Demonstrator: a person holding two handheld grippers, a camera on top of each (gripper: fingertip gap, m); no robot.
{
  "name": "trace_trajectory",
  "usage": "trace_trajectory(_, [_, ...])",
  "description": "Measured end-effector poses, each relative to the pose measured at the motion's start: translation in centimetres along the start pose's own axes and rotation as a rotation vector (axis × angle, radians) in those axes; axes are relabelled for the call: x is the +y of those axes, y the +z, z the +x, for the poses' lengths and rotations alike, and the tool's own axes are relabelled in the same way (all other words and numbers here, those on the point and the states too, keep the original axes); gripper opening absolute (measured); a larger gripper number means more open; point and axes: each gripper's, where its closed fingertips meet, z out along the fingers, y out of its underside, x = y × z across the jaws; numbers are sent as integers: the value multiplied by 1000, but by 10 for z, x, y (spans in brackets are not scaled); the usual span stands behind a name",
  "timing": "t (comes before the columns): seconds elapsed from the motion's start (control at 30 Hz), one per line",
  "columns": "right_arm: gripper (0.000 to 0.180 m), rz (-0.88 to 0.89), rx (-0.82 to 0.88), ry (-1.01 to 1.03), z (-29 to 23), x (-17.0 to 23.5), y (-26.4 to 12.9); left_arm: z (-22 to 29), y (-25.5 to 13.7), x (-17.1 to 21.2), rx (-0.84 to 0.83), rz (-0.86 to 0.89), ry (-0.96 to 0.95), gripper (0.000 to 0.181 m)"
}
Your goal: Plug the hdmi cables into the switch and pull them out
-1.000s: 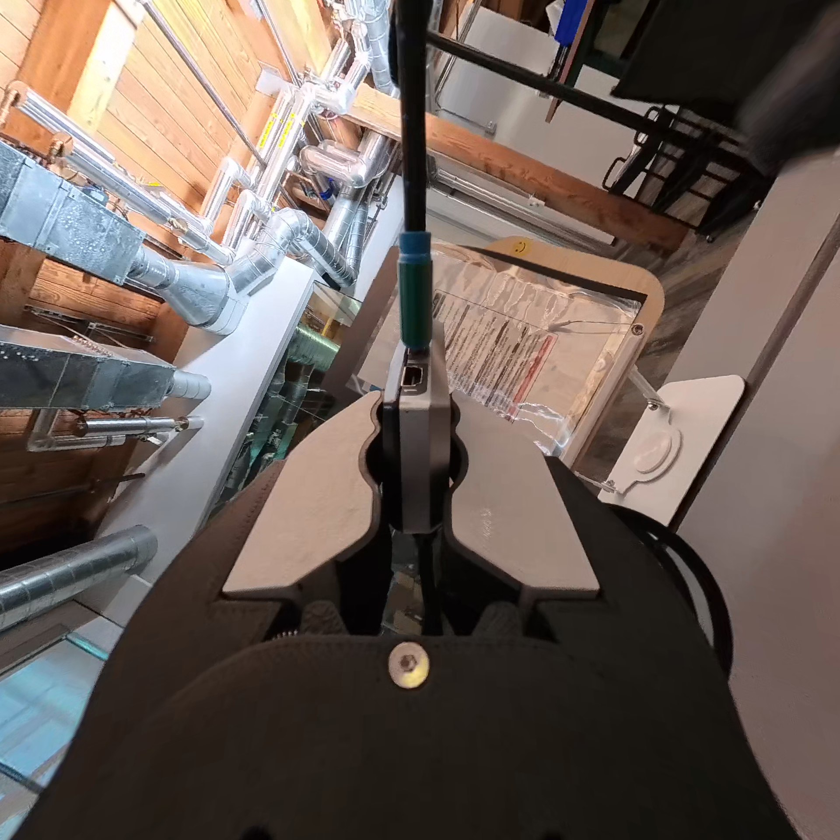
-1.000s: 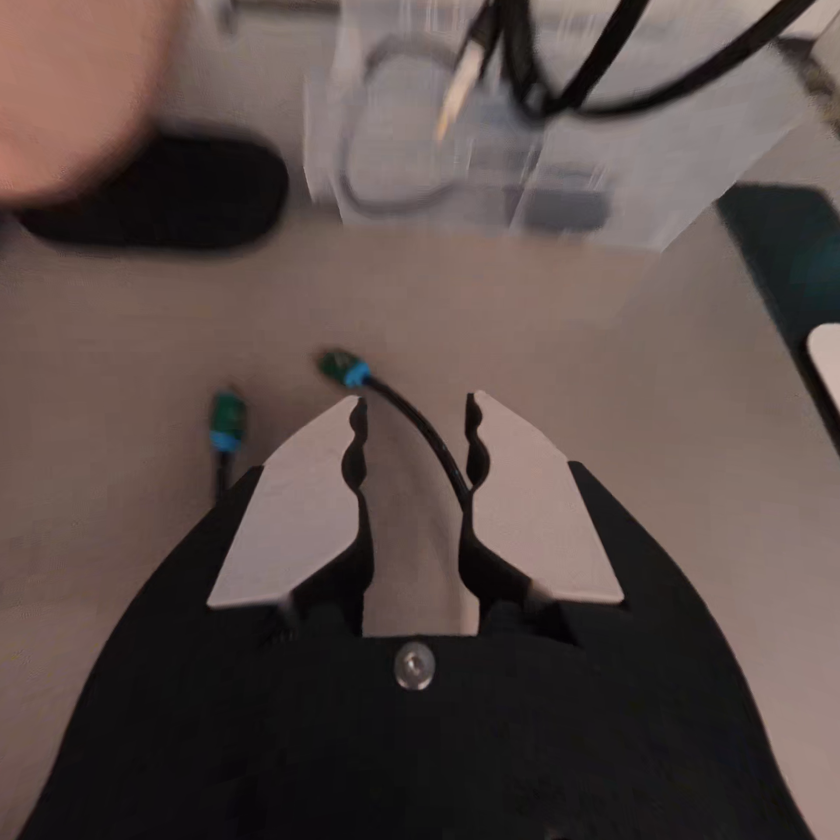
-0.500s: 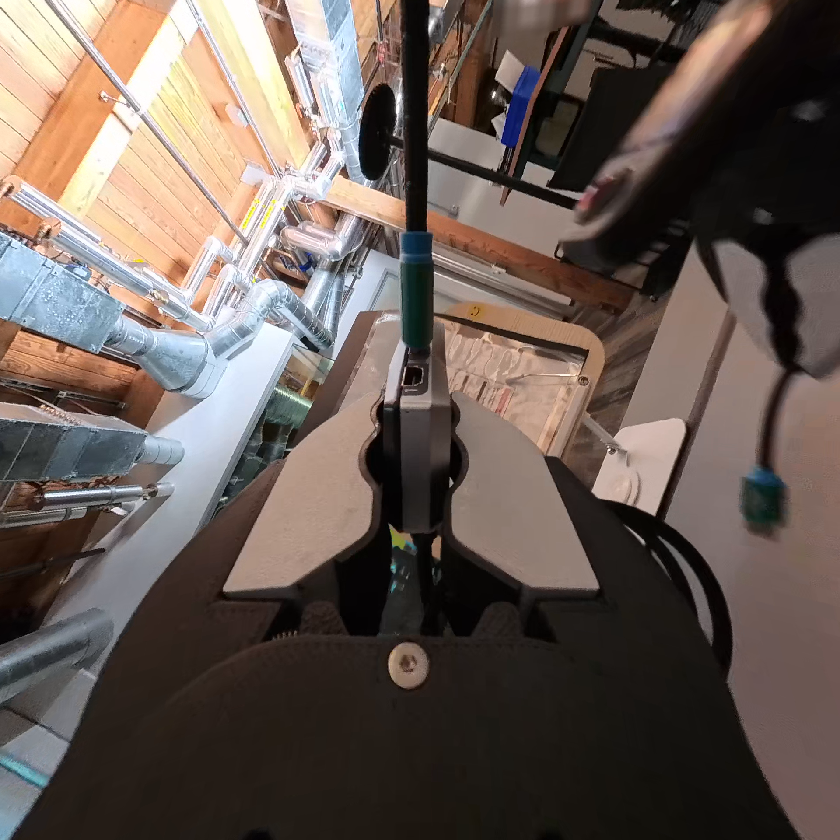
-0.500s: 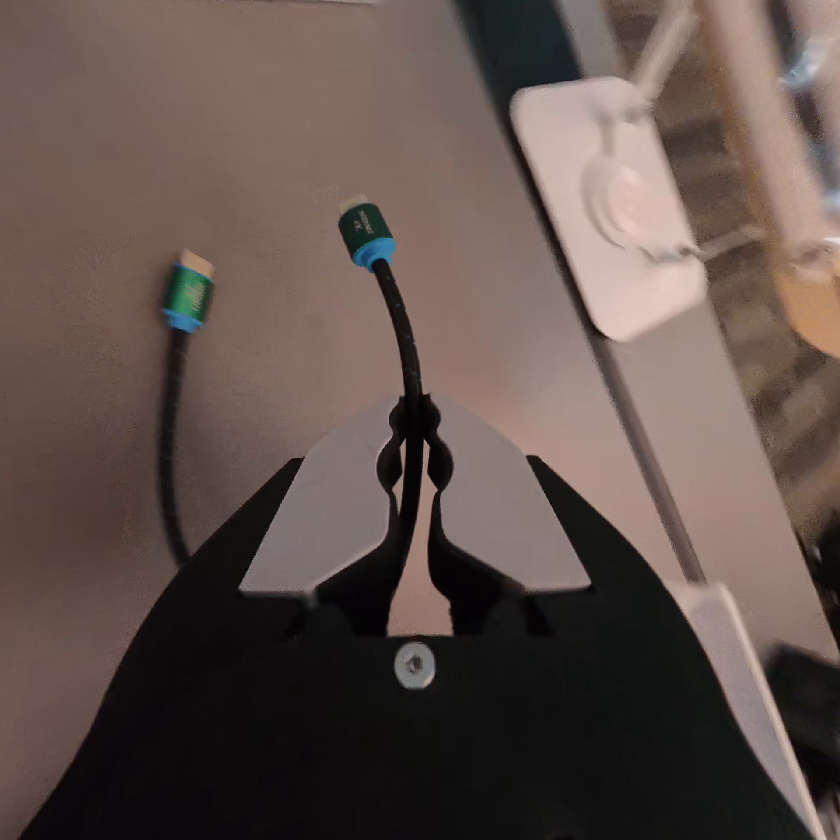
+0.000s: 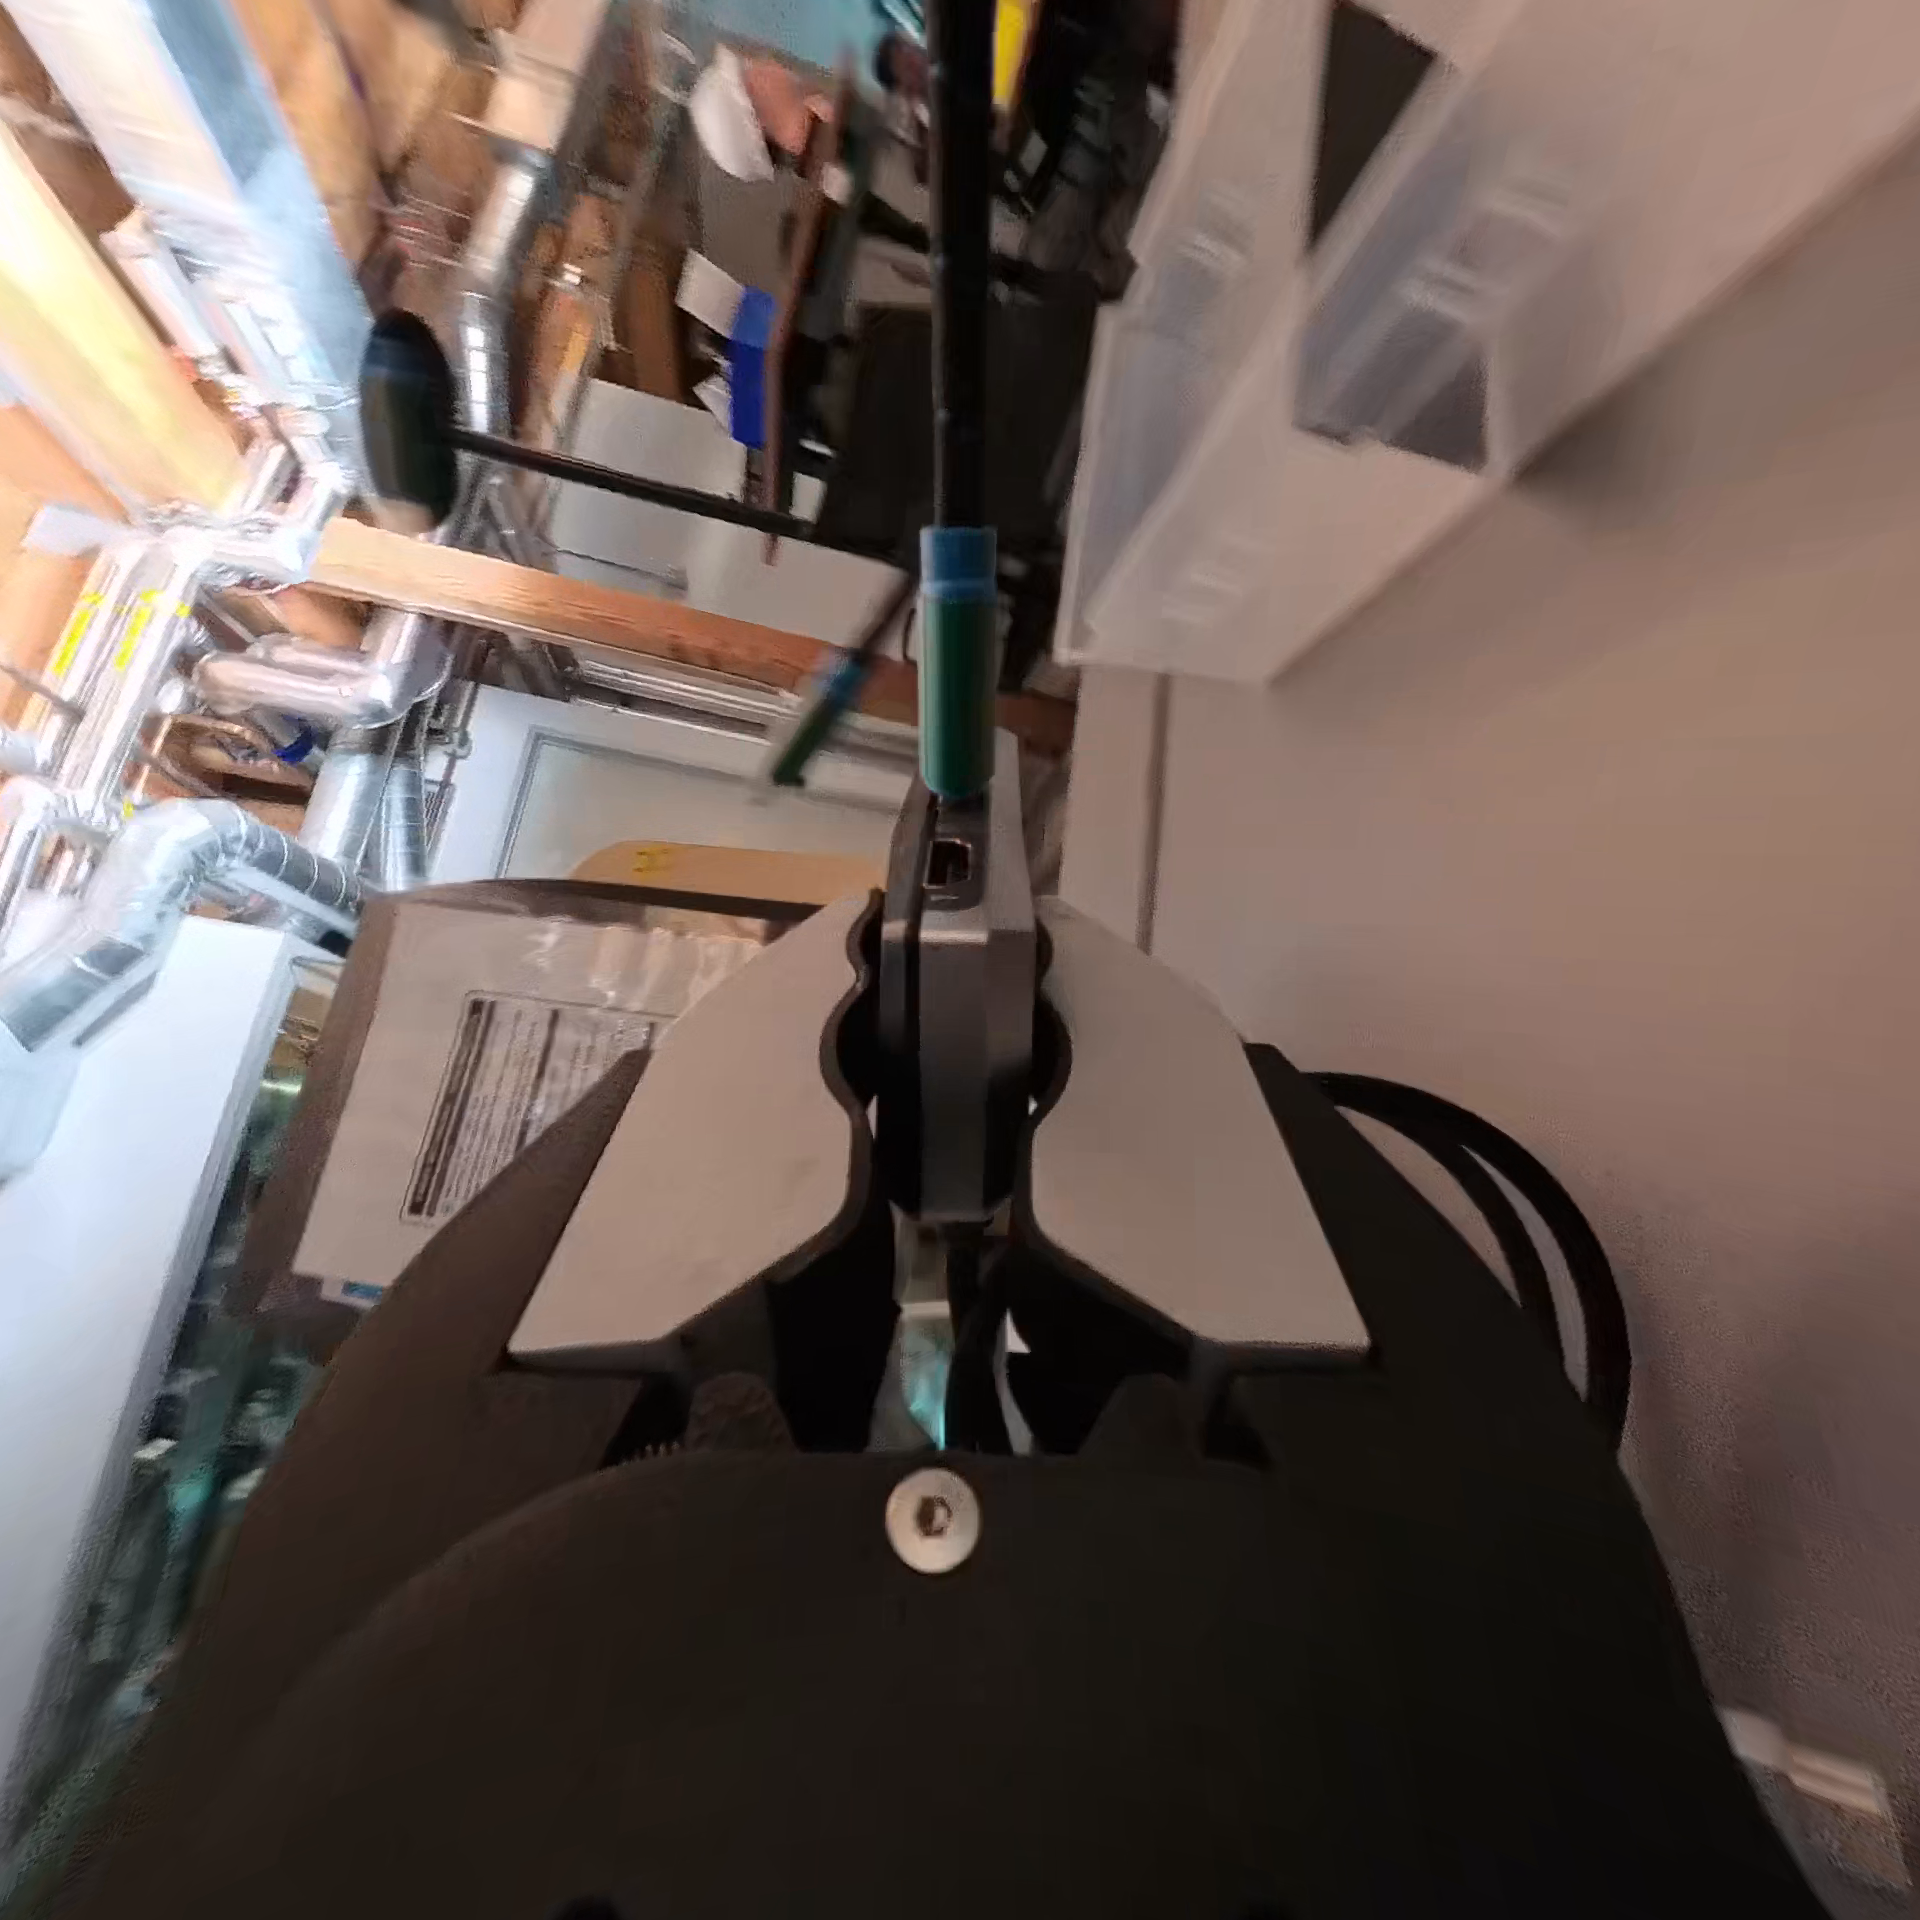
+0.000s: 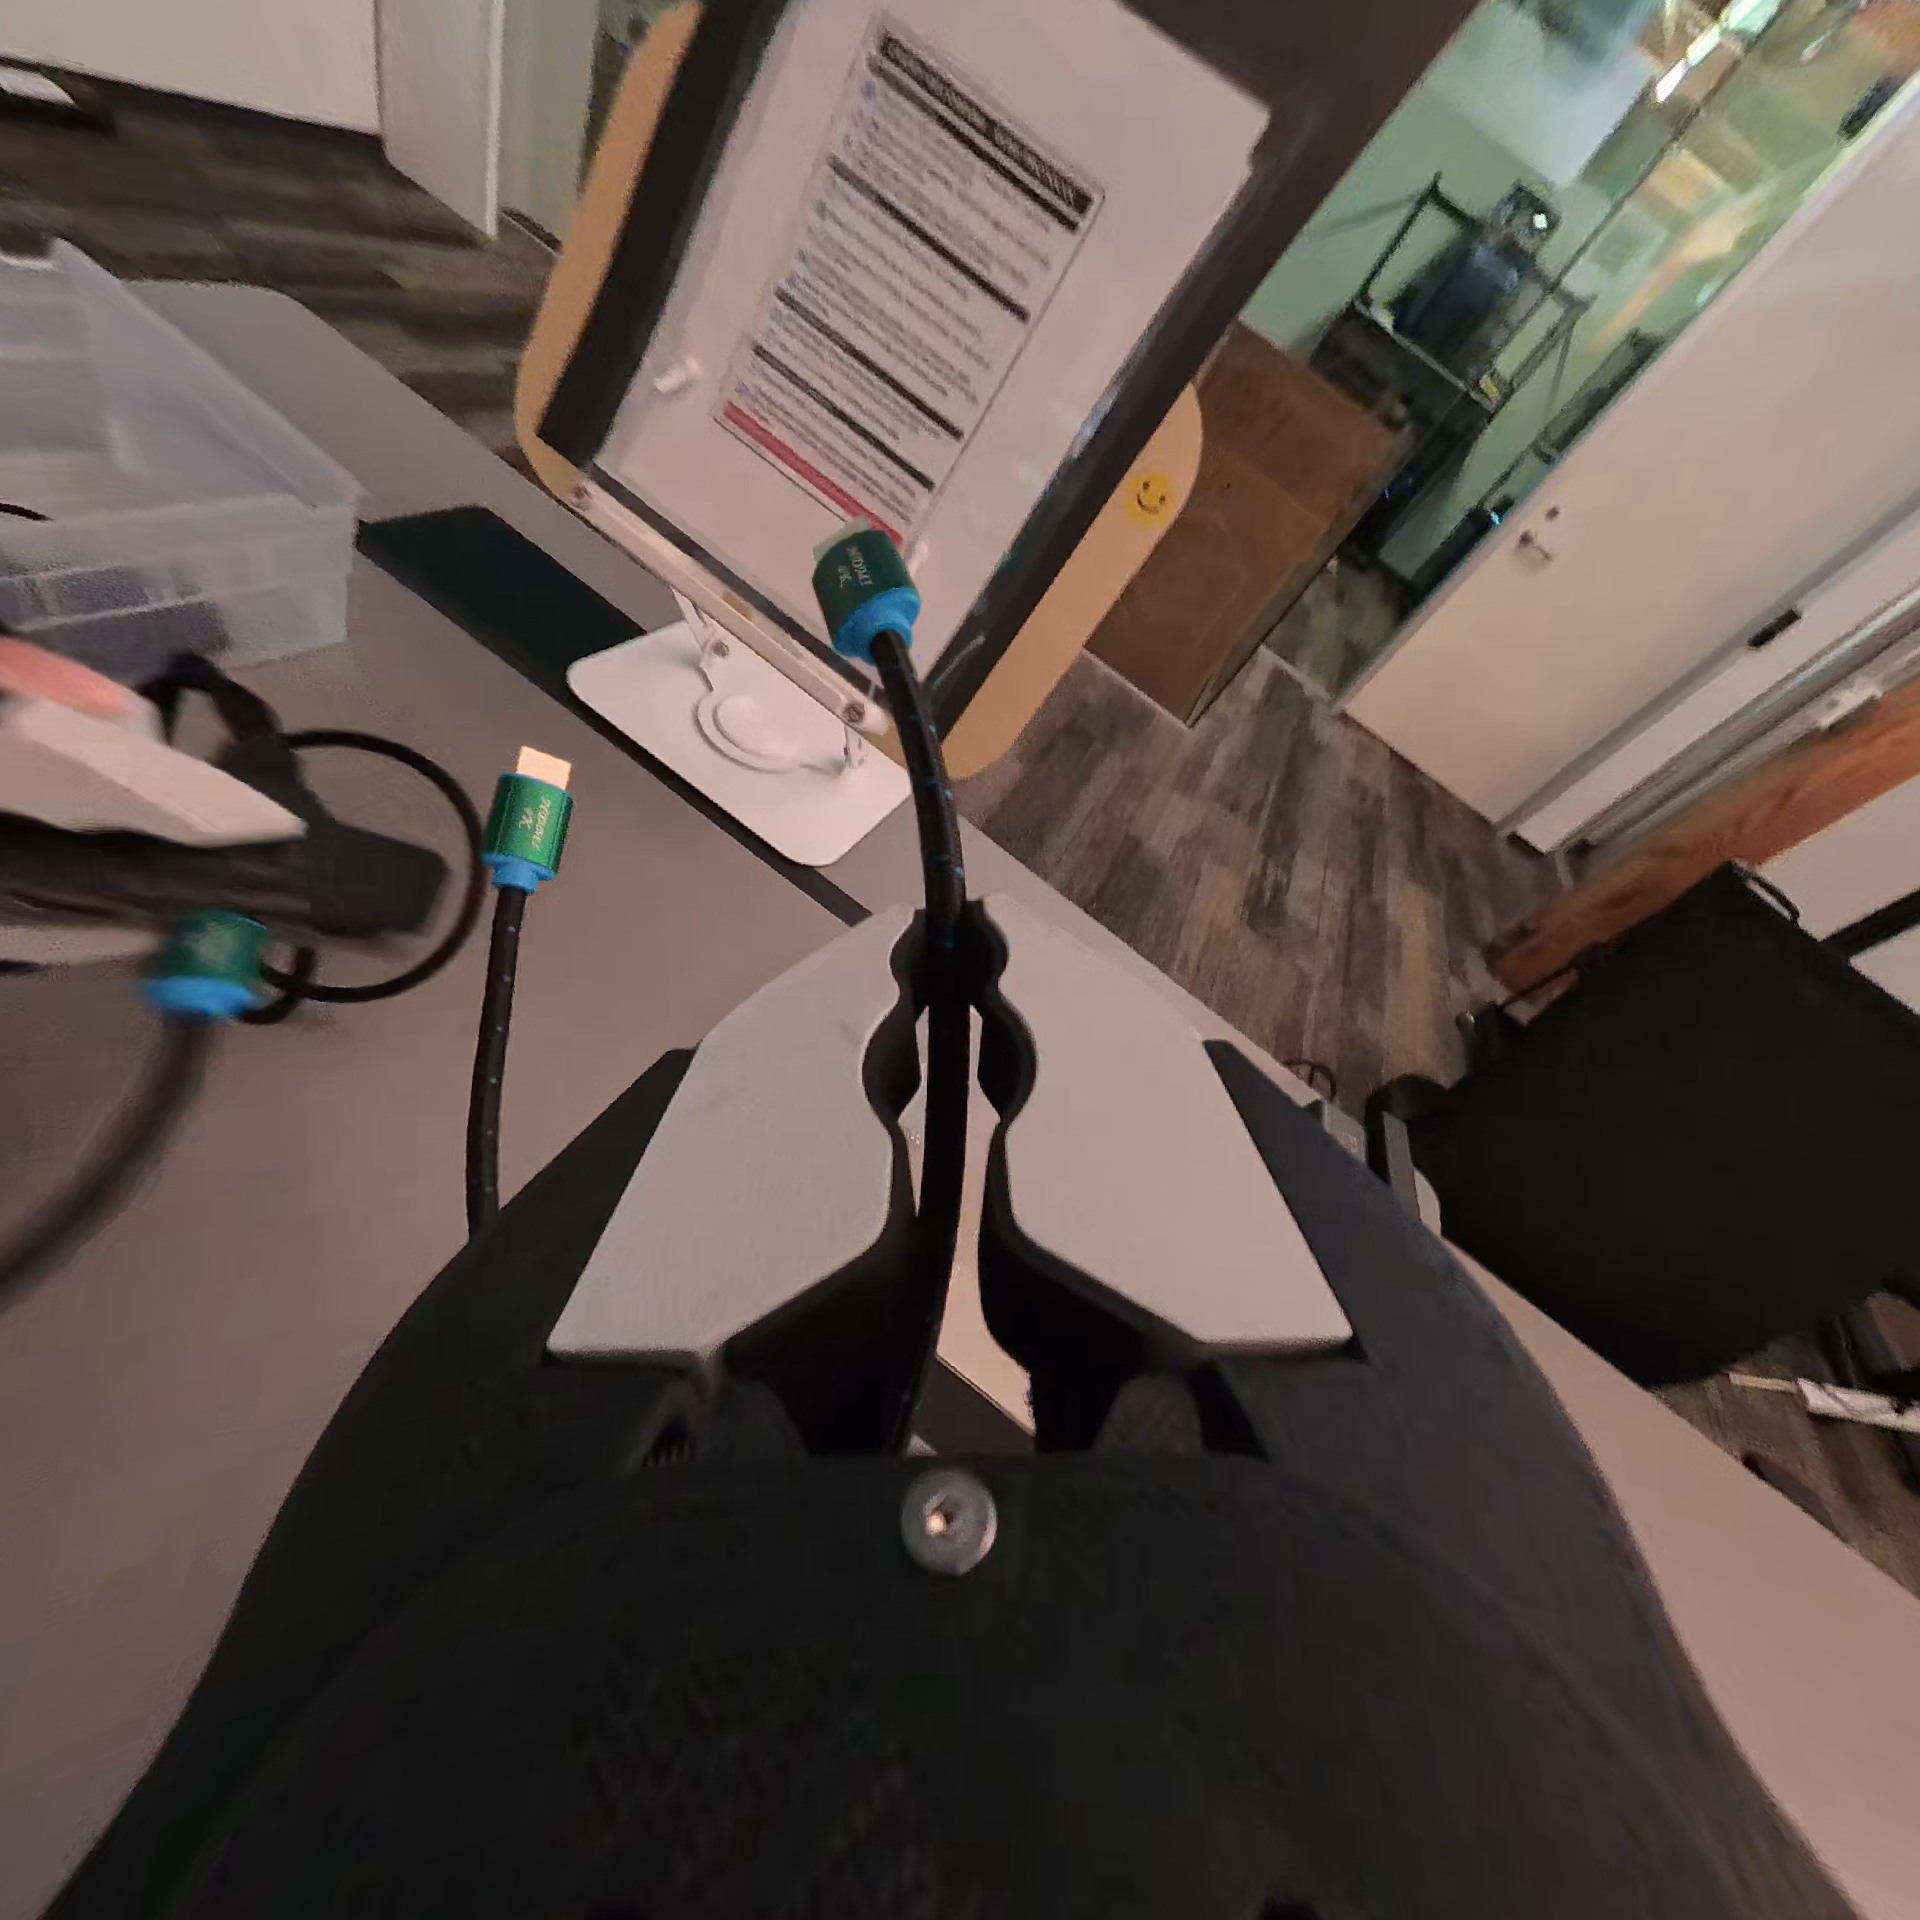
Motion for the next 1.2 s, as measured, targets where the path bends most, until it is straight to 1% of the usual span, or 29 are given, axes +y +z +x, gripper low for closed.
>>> trace_trajectory(0.07, [7,44,-30,-24,-5,-8,-12,27,12,9,49,-67,106,22])
trace_trajectory(0.17, [7,95,-64,-77,-13,-17,-22,62,21,22,149,-120,180,22])
trace_trajectory(0.3, [7,216,-158,-88,-28,-35,-34,100,25,34,280,-148,181,22])
trace_trajectory(0.37, [7,242,-170,-79,-29,-38,-39,120,25,42,372,-178,154,22])
trace_trajectory(0.4, [7,243,-166,-65,-27,-39,-40,126,25,47,393,-197,153,22])
trace_trajectory(0.5, [7,241,-168,-50,-28,-39,-41,123,28,52,341,-210,158,22])
trace_trajectory(0.53, [7,238,-164,-52,-28,-39,-41,121,29,52,325,-207,144,25])
trace_trajectory(0.6, [7,227,-149,-49,-27,-39,-40,116,29,52,313,-206,97,41])
trace_trajectory(0.63, [7,225,-145,-52,-27,-38,-39,116,27,51,343,-203,54,46])
trace_trajectory(0.73, [7,223,-143,-53,-26,-38,-38,117,18,47,473,-214,-106,80])
trace_trajectory(0.8, [7,222,-146,-52,-27,-38,-37,118,11,51,560,-270,-188,90])
trace_trajectory(0.9, [7,224,-175,-46,-30,-38,-36,122,-2,47,695,-290,-305,93])
trace_trajectory(0.93, [7,222,-187,-44,-31,-38,-35,127,-10,44,775,-295,-339,88])
trace_trajectory(0.97, [7,220,-194,-43,-32,-37,-35,132,-18,44,842,-318,-358,88])
trace_trajectory(1.03, [7,215,-198,-44,-32,-36,-33,138,-29,49,923,-376,-360,96])
trace_trajectory(1.07, [7,212,-203,-46,-33,-36,-32,137,-30,52,922,-391,-359,105])
trace_trajectory(1.13, [7,205,-218,-62,-37,-35,-31,129,-30,53,907,-383,-405,104])
trace_trajectory(1.17, [7,199,-218,-73,-38,-34,-30,121,-28,51,888,-359,-448,98])
trace_trajectory(1.2, [7,192,-212,-80,-38,-33,-29,112,-25,47,857,-318,-489,98])
